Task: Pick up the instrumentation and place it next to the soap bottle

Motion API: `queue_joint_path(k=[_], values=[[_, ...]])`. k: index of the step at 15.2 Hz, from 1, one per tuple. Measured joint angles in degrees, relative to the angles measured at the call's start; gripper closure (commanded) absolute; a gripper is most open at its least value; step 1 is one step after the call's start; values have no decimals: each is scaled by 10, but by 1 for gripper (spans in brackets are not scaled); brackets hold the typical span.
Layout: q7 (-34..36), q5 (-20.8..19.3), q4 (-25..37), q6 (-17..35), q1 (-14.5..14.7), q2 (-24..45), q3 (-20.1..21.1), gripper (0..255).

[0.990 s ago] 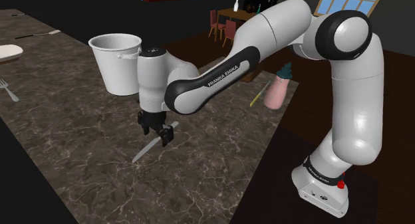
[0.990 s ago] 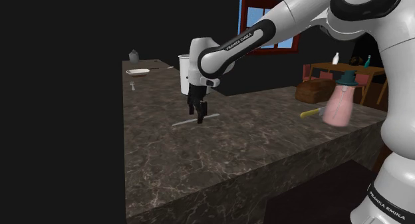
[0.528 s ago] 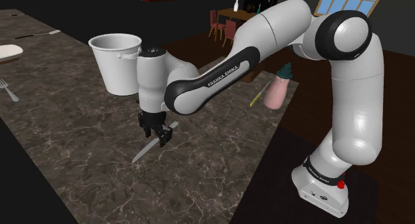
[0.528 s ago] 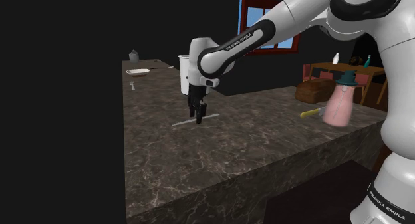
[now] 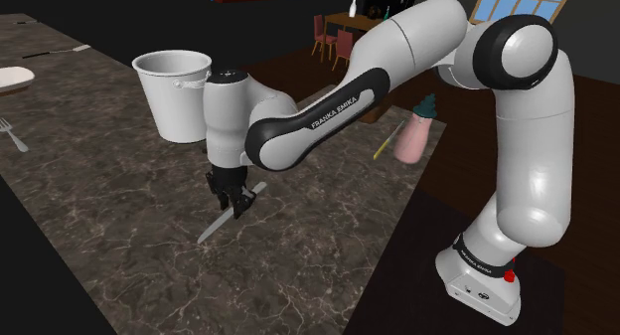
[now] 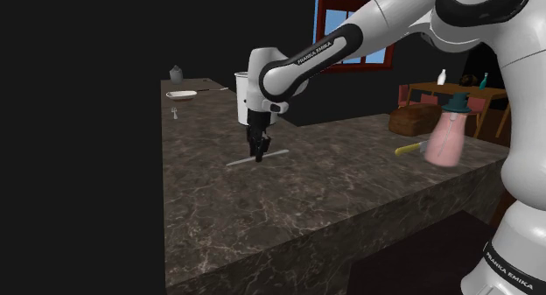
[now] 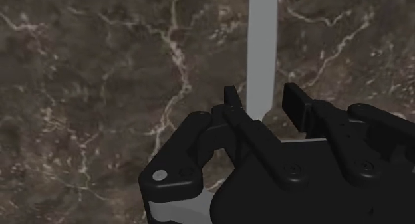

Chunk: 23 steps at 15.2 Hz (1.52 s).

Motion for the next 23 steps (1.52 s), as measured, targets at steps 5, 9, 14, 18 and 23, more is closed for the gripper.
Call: queue_joint_path(k=[5, 9, 14, 18, 23], values=[[1, 2, 9, -17, 1, -3, 0, 0], [4, 7, 65, -123, 12, -8, -8, 0], [12, -4, 58, -112, 17, 8, -18, 0], [16, -10, 50, -99, 20, 15, -22, 0], [16, -11, 49, -98, 20, 15, -22, 255]])
